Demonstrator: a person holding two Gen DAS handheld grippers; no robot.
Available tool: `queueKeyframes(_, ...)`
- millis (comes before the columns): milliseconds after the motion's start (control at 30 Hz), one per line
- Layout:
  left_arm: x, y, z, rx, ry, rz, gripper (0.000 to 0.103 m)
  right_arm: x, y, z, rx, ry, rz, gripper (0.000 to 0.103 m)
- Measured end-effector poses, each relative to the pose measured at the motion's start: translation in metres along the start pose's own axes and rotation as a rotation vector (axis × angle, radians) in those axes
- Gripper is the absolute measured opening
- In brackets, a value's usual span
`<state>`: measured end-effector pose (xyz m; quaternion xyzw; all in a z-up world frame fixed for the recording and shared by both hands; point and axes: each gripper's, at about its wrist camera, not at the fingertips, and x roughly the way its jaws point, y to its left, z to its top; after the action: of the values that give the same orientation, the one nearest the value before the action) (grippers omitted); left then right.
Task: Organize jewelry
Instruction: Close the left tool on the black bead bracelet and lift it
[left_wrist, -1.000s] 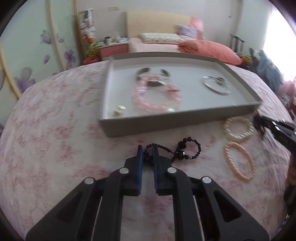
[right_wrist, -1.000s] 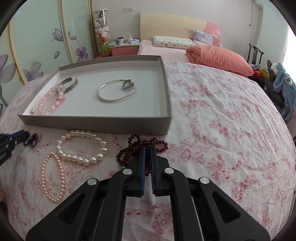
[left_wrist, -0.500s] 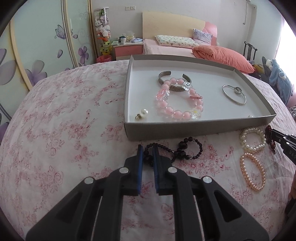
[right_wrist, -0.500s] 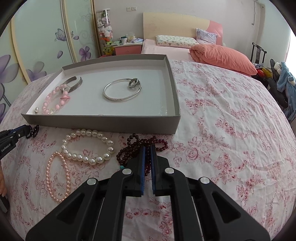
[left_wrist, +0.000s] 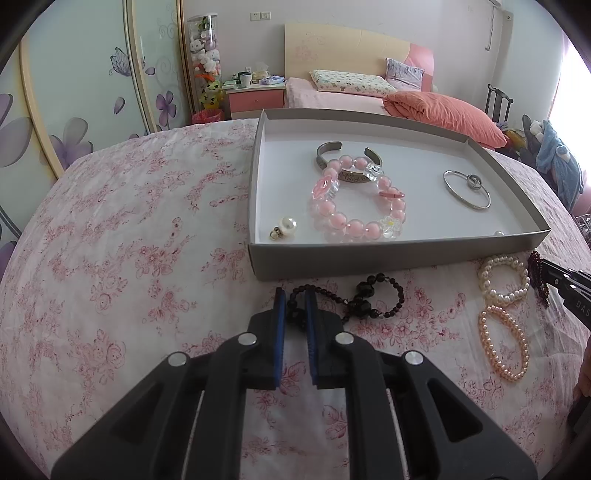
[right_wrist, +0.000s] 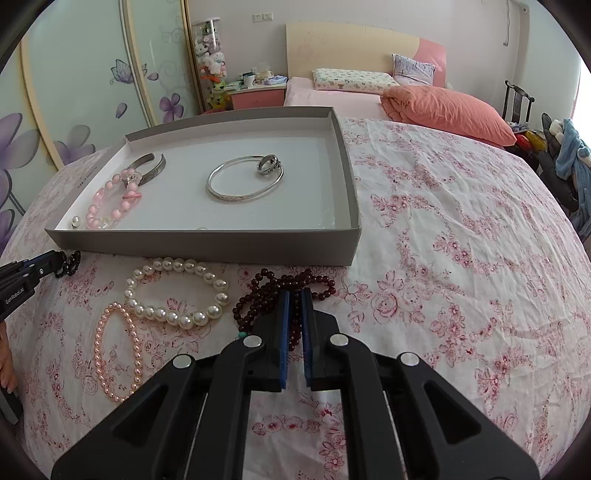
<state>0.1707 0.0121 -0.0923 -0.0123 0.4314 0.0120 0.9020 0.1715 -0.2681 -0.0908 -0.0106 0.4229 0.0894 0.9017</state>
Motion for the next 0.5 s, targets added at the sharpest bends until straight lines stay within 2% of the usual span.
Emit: queueKeyframes(500,0.0001,0.0002,0.0,0.0,0.0,0.0,0.012,0.0011,0.0015,0.0009,0.004,0.001,0.005,0.007)
